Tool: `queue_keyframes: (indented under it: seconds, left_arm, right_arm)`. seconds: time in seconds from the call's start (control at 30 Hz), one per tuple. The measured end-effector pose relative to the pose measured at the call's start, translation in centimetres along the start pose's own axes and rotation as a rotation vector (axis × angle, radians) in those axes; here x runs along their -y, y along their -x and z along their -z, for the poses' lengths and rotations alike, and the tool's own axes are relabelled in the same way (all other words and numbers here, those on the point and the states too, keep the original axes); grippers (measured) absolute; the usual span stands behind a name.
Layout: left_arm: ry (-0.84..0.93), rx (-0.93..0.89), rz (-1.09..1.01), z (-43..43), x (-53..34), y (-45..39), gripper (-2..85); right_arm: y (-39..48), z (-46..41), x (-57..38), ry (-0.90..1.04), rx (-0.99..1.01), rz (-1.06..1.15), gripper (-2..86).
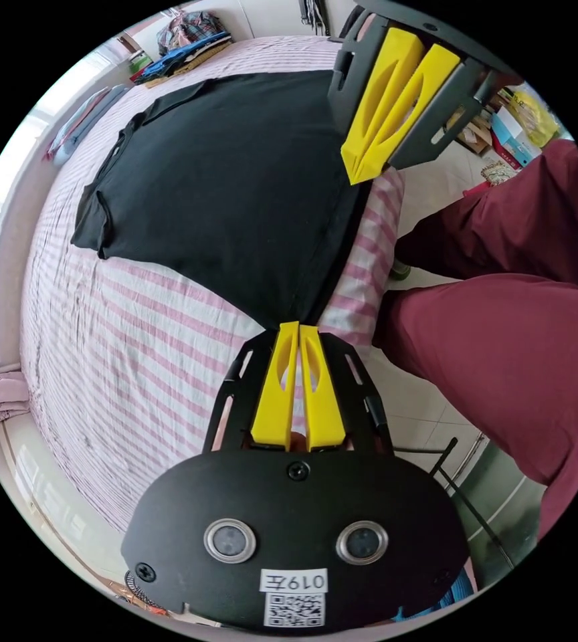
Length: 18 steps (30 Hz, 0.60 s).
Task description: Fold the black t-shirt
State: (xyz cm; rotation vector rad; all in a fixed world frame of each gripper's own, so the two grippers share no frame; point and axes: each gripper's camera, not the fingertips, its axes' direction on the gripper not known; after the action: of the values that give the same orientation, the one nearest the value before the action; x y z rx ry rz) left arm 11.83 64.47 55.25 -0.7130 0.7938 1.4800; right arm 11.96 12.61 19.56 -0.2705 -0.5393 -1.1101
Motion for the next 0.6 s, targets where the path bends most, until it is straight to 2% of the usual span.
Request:
queue_keyframes:
  seconds: [0.1, 0.37, 0.6]
  left_arm:
    - [0.0, -0.026, -0.029, -0.3, -0.2, 1.0, 0.0]
    - [0.045, 0.06, -0.242, -2.1, -0.2, 1.9, 0.2]
    - [0.059, 0.021, -0.116, -3.9, 0.7, 4.9, 0.5]
  right_arm:
    - [-0.4, -1.6, 0.9, -0.02, 0.008, 0.026, -0.5]
    - [-1.7, -6.7, 1.8, -0.028, 0.013, 0.05, -0.6]
    - [-3.8, -13.7, 2.0, 0.101, 0.028, -0.006, -0.9]
